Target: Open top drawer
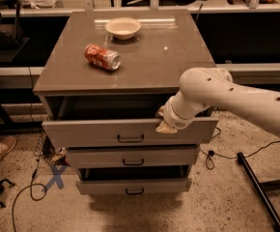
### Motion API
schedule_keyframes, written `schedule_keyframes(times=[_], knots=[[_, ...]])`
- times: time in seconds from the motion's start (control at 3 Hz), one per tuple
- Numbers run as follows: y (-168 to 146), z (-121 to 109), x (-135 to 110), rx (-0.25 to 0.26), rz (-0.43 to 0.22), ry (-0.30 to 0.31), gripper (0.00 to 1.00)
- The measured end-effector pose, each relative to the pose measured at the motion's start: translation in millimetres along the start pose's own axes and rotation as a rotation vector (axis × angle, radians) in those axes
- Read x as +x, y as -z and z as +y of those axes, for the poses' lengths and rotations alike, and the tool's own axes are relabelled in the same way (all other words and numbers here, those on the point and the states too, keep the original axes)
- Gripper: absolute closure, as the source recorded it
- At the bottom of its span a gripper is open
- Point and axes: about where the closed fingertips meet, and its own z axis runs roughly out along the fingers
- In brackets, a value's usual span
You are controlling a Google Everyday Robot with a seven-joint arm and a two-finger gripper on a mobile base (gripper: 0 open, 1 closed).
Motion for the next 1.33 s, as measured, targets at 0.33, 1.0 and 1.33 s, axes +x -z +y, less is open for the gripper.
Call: schedule_keyframes(times=[0.33,1.0,1.33], knots=[[5.6,-1.1,-2.1,0.0,0.0,0.0,1.0],[9.8,-1.9,-3.7,0.0,0.0,0.0,0.0],[5.2,-0.3,-5.6,-0.034,0.007,0.014,0.0]])
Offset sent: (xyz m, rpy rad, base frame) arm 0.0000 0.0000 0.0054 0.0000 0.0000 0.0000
